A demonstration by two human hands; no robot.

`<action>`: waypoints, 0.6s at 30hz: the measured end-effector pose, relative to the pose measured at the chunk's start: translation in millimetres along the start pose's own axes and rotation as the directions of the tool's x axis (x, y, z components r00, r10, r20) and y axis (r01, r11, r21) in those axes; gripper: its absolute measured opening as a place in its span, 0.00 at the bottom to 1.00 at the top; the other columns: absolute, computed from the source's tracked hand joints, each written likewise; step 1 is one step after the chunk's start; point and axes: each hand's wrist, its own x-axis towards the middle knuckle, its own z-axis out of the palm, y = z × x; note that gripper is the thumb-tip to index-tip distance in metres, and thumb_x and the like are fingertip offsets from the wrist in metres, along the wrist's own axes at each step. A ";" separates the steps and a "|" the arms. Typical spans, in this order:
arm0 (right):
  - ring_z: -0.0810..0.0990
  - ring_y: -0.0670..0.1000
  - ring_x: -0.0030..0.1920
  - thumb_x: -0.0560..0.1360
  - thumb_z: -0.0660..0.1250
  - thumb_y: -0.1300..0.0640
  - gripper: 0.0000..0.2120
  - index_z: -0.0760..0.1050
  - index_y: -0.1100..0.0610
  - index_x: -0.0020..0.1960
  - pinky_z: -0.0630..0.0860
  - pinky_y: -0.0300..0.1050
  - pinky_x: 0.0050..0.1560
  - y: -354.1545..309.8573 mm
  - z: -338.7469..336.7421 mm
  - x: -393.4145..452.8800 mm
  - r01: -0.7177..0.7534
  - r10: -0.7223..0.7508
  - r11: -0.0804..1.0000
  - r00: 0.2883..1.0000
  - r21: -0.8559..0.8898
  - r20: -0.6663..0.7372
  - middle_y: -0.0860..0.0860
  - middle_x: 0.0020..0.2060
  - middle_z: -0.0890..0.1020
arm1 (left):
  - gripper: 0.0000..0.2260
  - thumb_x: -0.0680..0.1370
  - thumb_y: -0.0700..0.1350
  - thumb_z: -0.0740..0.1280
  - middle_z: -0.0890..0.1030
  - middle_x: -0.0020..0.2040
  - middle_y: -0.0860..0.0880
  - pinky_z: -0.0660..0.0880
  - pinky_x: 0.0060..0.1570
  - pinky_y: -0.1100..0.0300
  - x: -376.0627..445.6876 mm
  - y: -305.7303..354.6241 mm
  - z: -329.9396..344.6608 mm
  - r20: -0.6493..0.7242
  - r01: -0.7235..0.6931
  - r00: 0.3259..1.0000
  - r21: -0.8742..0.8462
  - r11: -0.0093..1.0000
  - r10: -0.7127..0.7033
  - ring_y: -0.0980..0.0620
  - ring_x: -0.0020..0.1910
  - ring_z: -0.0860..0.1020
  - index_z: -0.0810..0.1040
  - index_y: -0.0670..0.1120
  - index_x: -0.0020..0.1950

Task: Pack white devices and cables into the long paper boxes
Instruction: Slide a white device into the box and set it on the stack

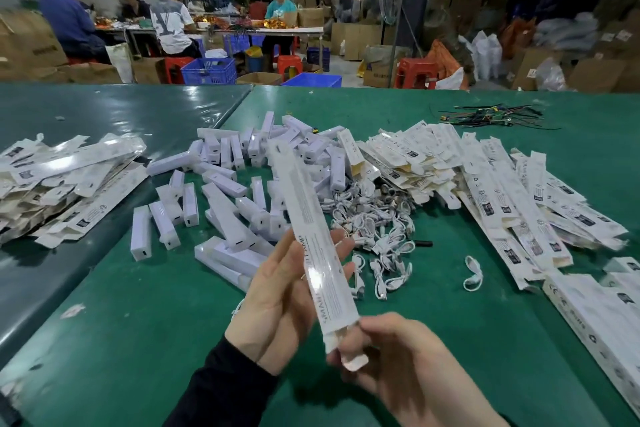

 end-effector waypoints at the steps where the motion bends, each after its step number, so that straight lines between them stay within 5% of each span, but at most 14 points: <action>1: 0.79 0.52 0.30 0.55 0.69 0.60 0.06 0.80 0.64 0.25 0.75 0.40 0.32 -2.6 -2.8 -0.3 0.019 -0.018 0.995 1.000 -0.094 0.011 0.58 0.27 0.80 | 0.52 0.48 0.49 0.86 0.79 0.61 0.36 0.81 0.42 0.53 0.1 0.0 -1.0 0.006 0.007 1.000 0.004 1.000 -0.007 0.41 0.56 0.82 0.72 0.38 0.69; 4: 0.78 0.47 0.32 0.64 0.73 0.50 0.15 0.84 0.63 0.35 0.72 0.36 0.35 -12.9 -15.8 1.1 0.199 -0.222 0.926 0.974 -0.321 -0.037 0.56 0.30 0.81 | 0.37 0.52 0.44 0.85 0.82 0.55 0.36 0.82 0.41 0.49 1.8 -2.2 -4.3 0.046 0.008 0.999 0.094 0.996 -0.012 0.42 0.50 0.84 0.81 0.38 0.59; 7: 0.81 0.50 0.43 0.63 0.74 0.47 0.16 0.84 0.60 0.41 0.76 0.38 0.44 -21.2 -29.6 3.0 0.346 -0.422 0.862 0.895 -0.370 -0.146 0.59 0.43 0.85 | 0.19 0.61 0.41 0.78 0.84 0.51 0.37 0.81 0.44 0.47 1.9 -8.8 -5.0 0.037 0.059 0.997 0.330 0.942 -0.075 0.44 0.45 0.84 0.85 0.45 0.52; 10: 0.83 0.53 0.51 0.61 0.71 0.48 0.19 0.82 0.56 0.49 0.77 0.45 0.51 -26.5 -36.0 6.2 0.389 -0.451 0.875 0.872 -0.288 -0.191 0.57 0.48 0.85 | 0.21 0.63 0.34 0.75 0.84 0.50 0.37 0.82 0.38 0.51 -0.7 -17.8 -2.3 0.052 0.137 0.984 0.412 0.901 -0.173 0.41 0.43 0.84 0.81 0.44 0.55; 13: 0.83 0.53 0.54 0.65 0.71 0.50 0.25 0.76 0.55 0.61 0.76 0.47 0.54 -29.1 -38.8 8.7 0.381 -0.435 0.884 0.883 -0.270 -0.178 0.55 0.51 0.85 | 0.26 0.64 0.34 0.75 0.83 0.51 0.36 0.79 0.43 0.49 -3.6 -23.7 0.4 0.078 0.166 0.969 0.491 0.855 -0.233 0.37 0.48 0.81 0.75 0.45 0.61; 18: 0.84 0.55 0.48 0.68 0.74 0.54 0.24 0.74 0.60 0.62 0.78 0.42 0.43 -32.5 -42.5 9.7 0.352 -0.381 0.915 0.914 -0.199 -0.136 0.59 0.49 0.85 | 0.26 0.69 0.35 0.73 0.83 0.53 0.35 0.81 0.41 0.47 -7.7 -22.8 2.9 0.164 0.260 0.908 0.501 0.825 -0.385 0.39 0.44 0.84 0.69 0.44 0.65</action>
